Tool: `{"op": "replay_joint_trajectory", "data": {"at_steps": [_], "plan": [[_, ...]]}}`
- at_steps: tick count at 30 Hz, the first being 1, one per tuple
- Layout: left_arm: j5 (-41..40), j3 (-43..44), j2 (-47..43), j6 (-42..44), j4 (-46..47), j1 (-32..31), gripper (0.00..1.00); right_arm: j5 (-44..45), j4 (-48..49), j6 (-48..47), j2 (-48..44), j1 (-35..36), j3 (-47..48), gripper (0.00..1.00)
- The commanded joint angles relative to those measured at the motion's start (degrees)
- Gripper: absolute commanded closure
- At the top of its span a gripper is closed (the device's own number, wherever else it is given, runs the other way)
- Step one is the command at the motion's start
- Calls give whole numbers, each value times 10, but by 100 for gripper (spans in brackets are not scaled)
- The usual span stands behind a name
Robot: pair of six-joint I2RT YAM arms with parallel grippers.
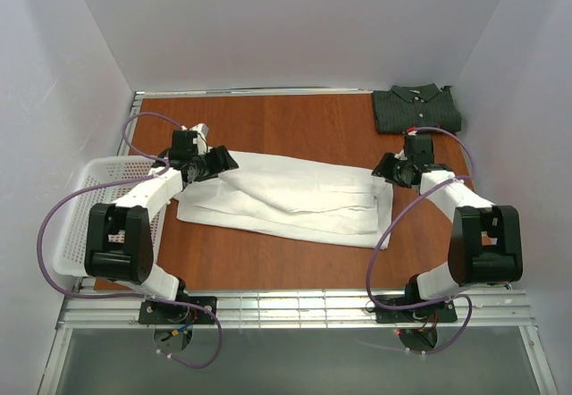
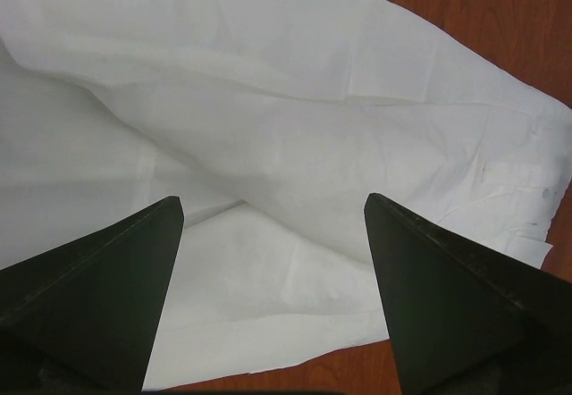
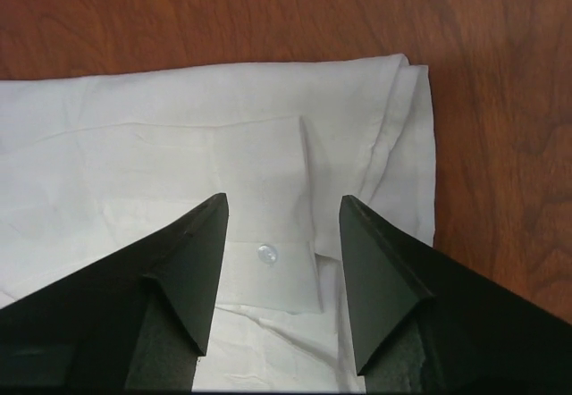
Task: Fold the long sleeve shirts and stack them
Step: Fold the shirt
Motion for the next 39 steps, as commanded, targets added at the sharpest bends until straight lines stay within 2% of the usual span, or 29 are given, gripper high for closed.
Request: {"op": "replay_joint_trajectory", "data": {"at_steps": [1, 5, 7, 10, 15, 21, 25, 27, 30, 32, 33, 36, 39], "plan": [[11, 40, 3, -20, -9, -20, 23, 11, -3, -19, -63, 21, 40, 51], [17, 81, 49, -54, -6, -36, 28, -112, 110, 38, -70, 69, -6, 50], [22, 99, 90, -71, 6, -38, 30, -137, 196, 86, -51, 78, -33, 51], [-1, 112, 137, -100, 20, -37, 35, -161, 254, 119, -10, 79, -73, 52], [-56, 99, 180, -131, 23, -27, 41, -154, 294, 120, 22, 54, -128, 54], [-85, 89, 212, -134, 27, -15, 41, -127, 270, 71, -4, 25, -187, 54], [-70, 102, 161, -116, 24, -31, 30, -152, 238, 33, -45, 36, -164, 54], [-99, 99, 107, -99, 19, -60, 22, -167, 239, 33, -64, 66, -134, 54], [-101, 66, 47, -124, 22, -70, 19, -177, 251, 50, -59, 137, -74, 54], [-102, 43, 31, -135, 49, -70, 21, -199, 295, 68, -42, 192, -32, 53], [-109, 27, 32, -137, 67, -70, 26, -218, 315, 89, -14, 208, -19, 53], [-109, 29, 77, -140, 72, -62, 35, -253, 372, 121, 66, 267, 50, 53], [-103, 40, 112, -150, 75, -48, 39, -275, 399, 131, 144, 310, 113, 54]]}}
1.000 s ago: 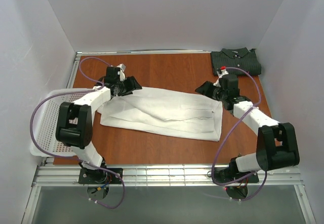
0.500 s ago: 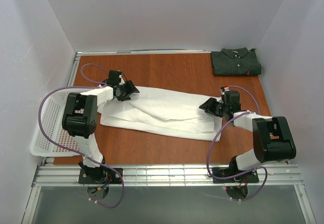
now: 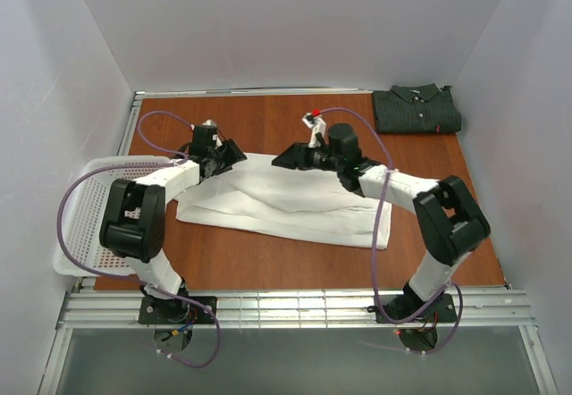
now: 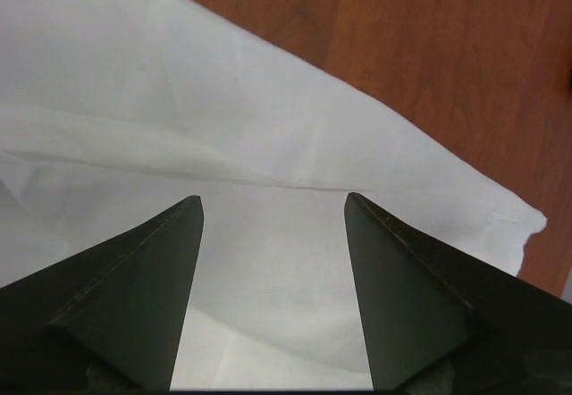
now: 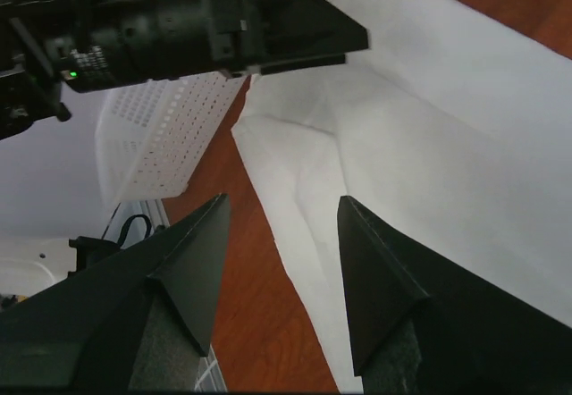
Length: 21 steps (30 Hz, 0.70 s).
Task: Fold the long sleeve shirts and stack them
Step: Fold the shirt
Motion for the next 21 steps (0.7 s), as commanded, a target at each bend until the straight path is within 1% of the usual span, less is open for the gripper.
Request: {"op": "replay_joint_trajectory", "data": {"at_steps": [1, 2, 6, 9, 11, 16, 17, 21], "plan": [[-14, -5, 50, -14, 5, 18, 40, -49, 59, 30, 80, 43, 56, 54], [-14, -7, 57, -16, 12, 25, 41, -51, 70, 33, 116, 48, 64, 55], [-21, -9, 84, -25, 35, 34, 43, -86, 128, 58, 197, 62, 80, 56], [-25, -15, 108, -36, 45, 46, 44, -88, 155, 58, 241, 65, 63, 57], [-28, -20, 126, -43, 51, 55, 45, -88, 170, 57, 261, 65, 33, 58], [-23, -18, 155, -49, 51, 67, 46, -106, 224, 56, 270, 64, -45, 59], [-23, -18, 158, -49, 52, 69, 46, -107, 227, 54, 262, 65, -75, 59], [-16, -12, 166, -47, 52, 82, 47, -114, 227, 29, 212, 61, -136, 59]]}}
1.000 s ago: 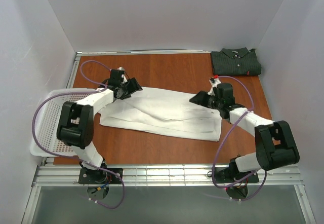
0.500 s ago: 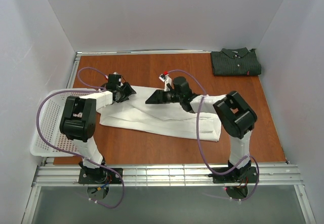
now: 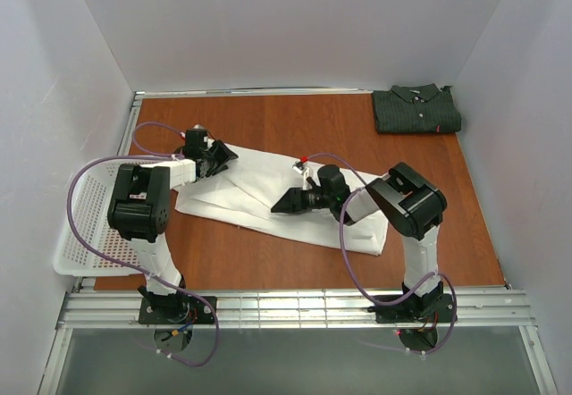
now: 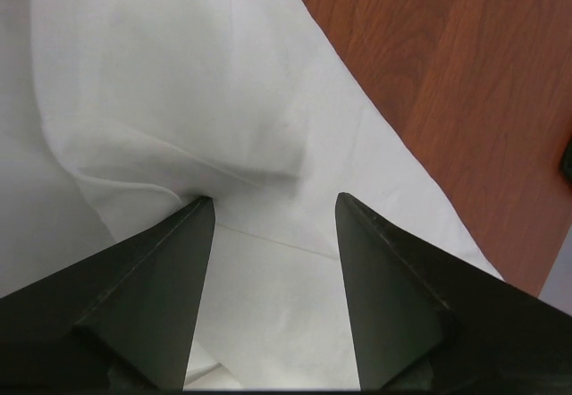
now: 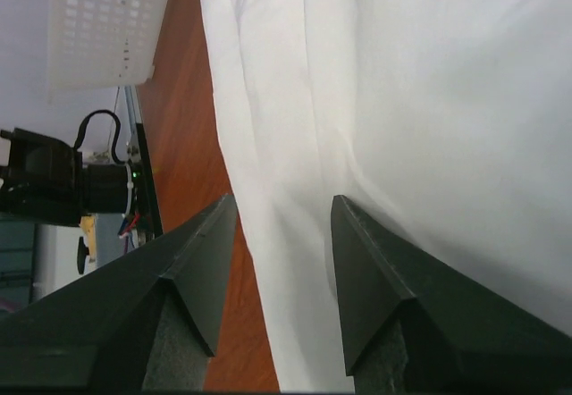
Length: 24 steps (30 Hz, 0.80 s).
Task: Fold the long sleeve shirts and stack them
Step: Fold the shirt
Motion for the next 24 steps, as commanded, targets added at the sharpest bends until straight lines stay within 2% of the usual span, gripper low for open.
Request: {"op": "replay_joint_trajectory", "data": {"at_steps": [1, 4, 6, 7, 8, 9, 10, 11, 12, 13, 14, 15, 18, 19, 21, 24], "plan": [[-36, 0, 44, 12, -50, 21, 47, -22, -25, -28, -40, -2, -58, 59], [-17, 31, 43, 30, -58, 21, 44, -24, -53, -53, -102, -20, -79, 59], [-4, 45, 33, 39, -67, 20, 38, 3, -154, -96, -157, -36, -66, 58], [4, 53, 11, 41, -72, 18, 27, 23, -202, -161, -195, -40, -54, 58], [4, 53, -3, 41, -76, 13, 20, 50, -265, -193, -214, -42, -42, 59], [0, 52, -21, 46, -81, 9, 15, 112, -366, -225, -230, -42, -15, 59], [-17, 52, -53, 48, -88, -6, 9, 144, -419, -281, -258, -42, -3, 58], [-32, 54, -71, 49, -96, -15, 7, 180, -460, -297, -270, -43, 7, 58], [-49, 56, -85, 49, -123, -25, 6, 256, -539, -313, -280, -42, 18, 59], [-91, 59, -96, 44, -140, -49, 6, 294, -569, -324, -297, -42, 33, 59], [-117, 62, -116, 41, -157, -63, 8, 332, -593, -335, -305, -42, 39, 60], [-138, 61, -122, 35, -181, -78, 11, 412, -637, -336, -311, -43, 41, 60], [-201, 56, -127, 11, -211, -133, 25, 507, -673, -337, -331, -43, 40, 69], [-207, 54, -122, 3, -213, -150, 30, 520, -681, -337, -333, -44, 32, 75], [-207, 61, -88, 1, -215, -158, 38, 540, -688, -336, -329, -44, 28, 77], [-223, 95, -28, 16, -222, -167, 42, 550, -704, -334, -314, -44, 21, 77]]}}
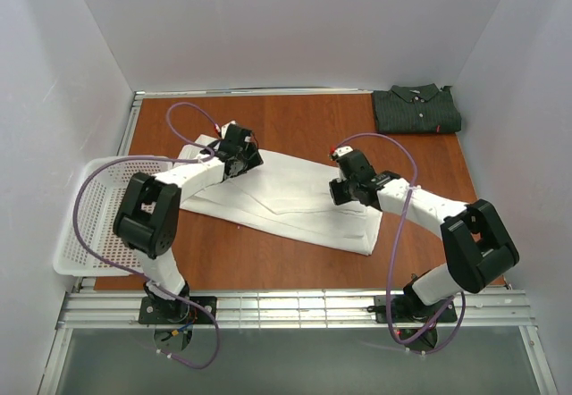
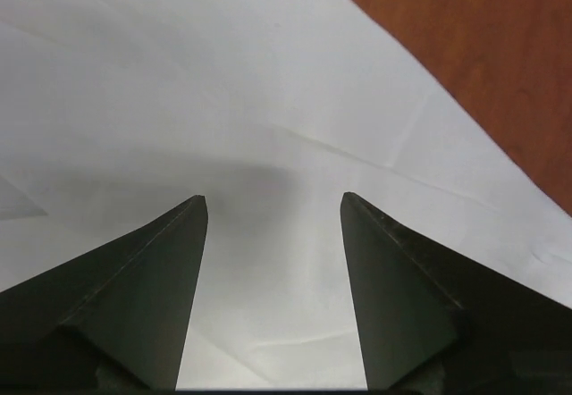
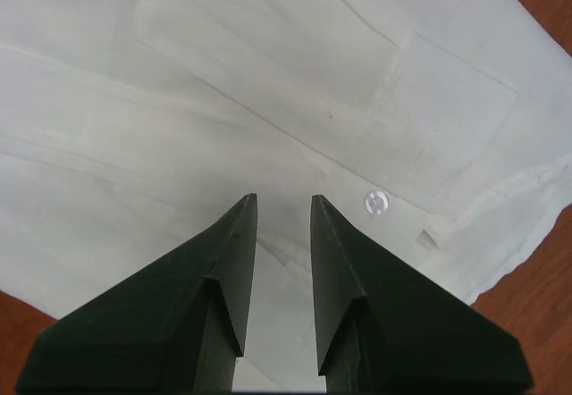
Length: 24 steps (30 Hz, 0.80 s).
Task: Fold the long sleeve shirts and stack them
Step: Fold the shirt
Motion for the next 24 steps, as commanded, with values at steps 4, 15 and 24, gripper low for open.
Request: {"op": "replay_joint_trajectory", "data": {"at_steps": [4, 15, 24], "plan": [[-85, 99, 132, 29, -69, 5, 44, 66, -75, -16, 20, 0, -27, 77], [-35, 282, 301, 123, -96, 3, 41, -124, -114, 107, -9, 103, -82, 80], [43, 430, 383, 282, -54, -58, 30, -105, -22, 271, -40, 305, -44, 77]]}}
